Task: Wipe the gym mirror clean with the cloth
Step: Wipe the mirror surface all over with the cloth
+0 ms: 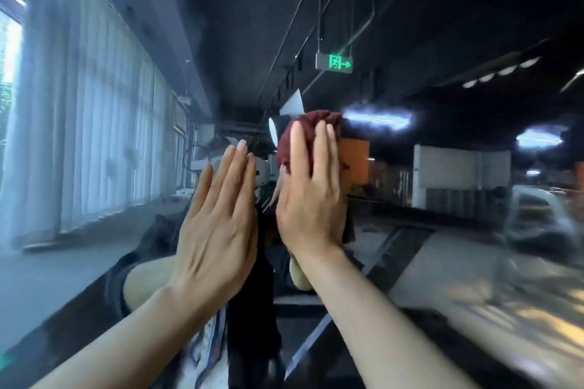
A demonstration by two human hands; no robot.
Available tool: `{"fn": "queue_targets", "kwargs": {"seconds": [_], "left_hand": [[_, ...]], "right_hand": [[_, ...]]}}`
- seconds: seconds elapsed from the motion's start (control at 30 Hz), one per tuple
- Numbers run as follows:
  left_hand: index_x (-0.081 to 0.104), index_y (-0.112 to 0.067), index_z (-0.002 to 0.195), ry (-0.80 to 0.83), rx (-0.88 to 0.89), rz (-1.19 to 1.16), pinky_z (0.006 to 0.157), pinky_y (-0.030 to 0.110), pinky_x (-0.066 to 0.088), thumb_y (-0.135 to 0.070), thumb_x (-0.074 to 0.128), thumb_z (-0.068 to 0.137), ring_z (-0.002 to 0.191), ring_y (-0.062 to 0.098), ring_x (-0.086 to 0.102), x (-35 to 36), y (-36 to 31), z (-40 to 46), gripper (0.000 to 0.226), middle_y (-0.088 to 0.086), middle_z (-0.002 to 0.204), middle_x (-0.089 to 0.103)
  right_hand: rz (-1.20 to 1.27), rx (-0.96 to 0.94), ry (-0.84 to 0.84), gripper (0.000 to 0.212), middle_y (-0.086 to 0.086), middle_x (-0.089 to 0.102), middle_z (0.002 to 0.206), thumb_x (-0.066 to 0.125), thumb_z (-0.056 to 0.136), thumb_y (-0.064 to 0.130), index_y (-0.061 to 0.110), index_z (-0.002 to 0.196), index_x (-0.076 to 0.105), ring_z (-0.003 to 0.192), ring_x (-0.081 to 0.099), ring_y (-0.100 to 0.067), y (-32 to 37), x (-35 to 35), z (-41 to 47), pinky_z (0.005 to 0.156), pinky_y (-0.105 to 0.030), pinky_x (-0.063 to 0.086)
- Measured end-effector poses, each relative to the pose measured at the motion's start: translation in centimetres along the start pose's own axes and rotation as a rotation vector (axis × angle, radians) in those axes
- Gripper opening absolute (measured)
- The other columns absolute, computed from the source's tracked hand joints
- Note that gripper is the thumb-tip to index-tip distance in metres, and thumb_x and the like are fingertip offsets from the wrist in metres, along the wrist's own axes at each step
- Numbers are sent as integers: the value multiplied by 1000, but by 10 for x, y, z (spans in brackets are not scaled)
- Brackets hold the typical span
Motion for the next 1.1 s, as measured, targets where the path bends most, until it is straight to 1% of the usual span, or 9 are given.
{"fn": "queue_targets", "kwargs": {"seconds": [0.07, 0.13, 0.3, 0.43, 0.5, 0.7, 0.9, 0.97, 1.1], "left_hand": [[23, 6, 153, 4, -21, -12, 125, 48, 11, -8, 44, 95, 153, 31, 15, 2, -4, -10, 63, 20, 164, 16], [23, 5, 154, 21, -34, -2, 124, 51, 13, -7, 41, 96, 153, 31, 15, 4, -7, -23, 62, 19, 164, 17], [23, 6, 153, 66, -29, -4, 123, 54, 14, -8, 42, 96, 153, 30, 14, 13, -16, -50, 61, 19, 163, 18], [25, 6, 153, 70, -73, -49, 123, 53, 12, -10, 39, 98, 154, 29, 11, 18, -25, -67, 59, 19, 164, 18], [24, 6, 153, 88, -101, -44, 124, 52, 10, -9, 42, 97, 154, 29, 10, 17, -27, -81, 61, 18, 164, 16], [23, 7, 153, 140, -58, -29, 124, 52, 10, -2, 48, 92, 153, 31, 14, 19, -50, -107, 67, 19, 164, 16], [24, 9, 152, 187, -85, -52, 125, 49, 5, -4, 48, 90, 152, 35, 15, 33, -67, -118, 67, 22, 163, 16], [22, 8, 152, 231, -78, -30, 125, 48, 5, -6, 51, 88, 153, 36, 13, 35, -67, -120, 72, 23, 164, 13], [21, 9, 153, 302, -64, 28, 125, 50, 8, -13, 50, 88, 153, 36, 10, 35, -69, -119, 75, 24, 164, 10]], "right_hand": [[31, -275, 117, 54, -24, 40, 154, 54, 96, 8, 9, 149, 44, 146, 32, -36, 6, -3, -24, 120, -45, 30], [5, -302, 121, 50, -23, 42, 153, 50, 98, 13, 8, 148, 45, 145, 35, -36, -25, -13, -27, 118, -47, 35], [-13, 251, -94, 48, -27, 37, 154, 44, 103, 16, 4, 149, 42, 146, 31, -40, -43, -21, -44, 120, -50, 29], [39, -260, 113, 53, -24, 39, 153, 52, 98, 10, 11, 150, 40, 145, 35, -38, 6, -9, -84, 122, -45, 27], [8, -324, 152, 53, -21, 37, 154, 51, 100, 13, 12, 151, 36, 146, 34, -36, -24, -20, -93, 121, -47, 28], [-70, 325, -91, 45, -27, 39, 152, 36, 107, 21, 3, 147, 42, 144, 34, -40, -86, -47, -120, 114, -55, 37], [-16, -278, 183, 50, -20, 38, 151, 47, 99, 15, 12, 148, 38, 144, 35, -35, -37, -34, -156, 123, -43, 24], [-55, -197, 157, 48, -21, 39, 152, 44, 102, 20, 10, 148, 38, 144, 35, -36, -69, -43, -153, 123, -44, 23], [-78, 280, -25, 46, -26, 40, 152, 30, 108, 27, 3, 148, 38, 144, 35, -39, -107, -59, -152, 118, -51, 33]]}}
Point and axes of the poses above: each hand's wrist, its own z-axis towards the middle knuckle, its own x-axis out of the palm, y = z × x, the point moved 7 cm from there along z, towards the middle knuckle
